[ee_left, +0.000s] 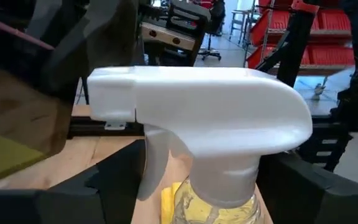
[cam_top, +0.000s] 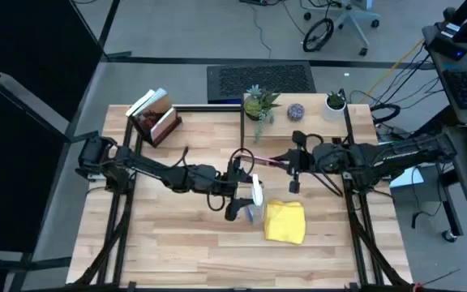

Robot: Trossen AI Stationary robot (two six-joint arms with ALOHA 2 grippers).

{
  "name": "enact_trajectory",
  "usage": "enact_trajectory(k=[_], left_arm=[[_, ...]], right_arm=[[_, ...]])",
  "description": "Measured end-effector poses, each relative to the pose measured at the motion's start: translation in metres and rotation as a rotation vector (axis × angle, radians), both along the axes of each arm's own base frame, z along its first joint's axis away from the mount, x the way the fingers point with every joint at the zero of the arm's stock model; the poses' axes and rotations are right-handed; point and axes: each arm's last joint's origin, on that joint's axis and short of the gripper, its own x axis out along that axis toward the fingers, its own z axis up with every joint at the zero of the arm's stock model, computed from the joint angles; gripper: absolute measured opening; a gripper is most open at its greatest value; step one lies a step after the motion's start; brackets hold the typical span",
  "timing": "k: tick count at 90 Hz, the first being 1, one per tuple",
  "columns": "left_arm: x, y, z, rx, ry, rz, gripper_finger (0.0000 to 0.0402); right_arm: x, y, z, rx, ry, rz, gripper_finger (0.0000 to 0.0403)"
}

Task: Apply microfiber cloth
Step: Spray the front of the cellphone using the glass cleaner spray

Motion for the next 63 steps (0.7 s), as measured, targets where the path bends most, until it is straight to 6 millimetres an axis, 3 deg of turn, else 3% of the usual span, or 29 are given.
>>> enact_trajectory(k=[24, 63], left_arm=[[-0.004, 0.001, 0.006, 0.072, -0.004, 0.005, 0.0287], [-0.026, 0.005, 0.022, 0.086, 0.143, 0.010, 0.0337]], right_arm=[[-0.010, -0.003, -0.005, -0.046, 0.085, -0.063, 0.0011], [-0.049, -0.008, -0.007, 0.129, 0.191, -0.191, 0.0011]])
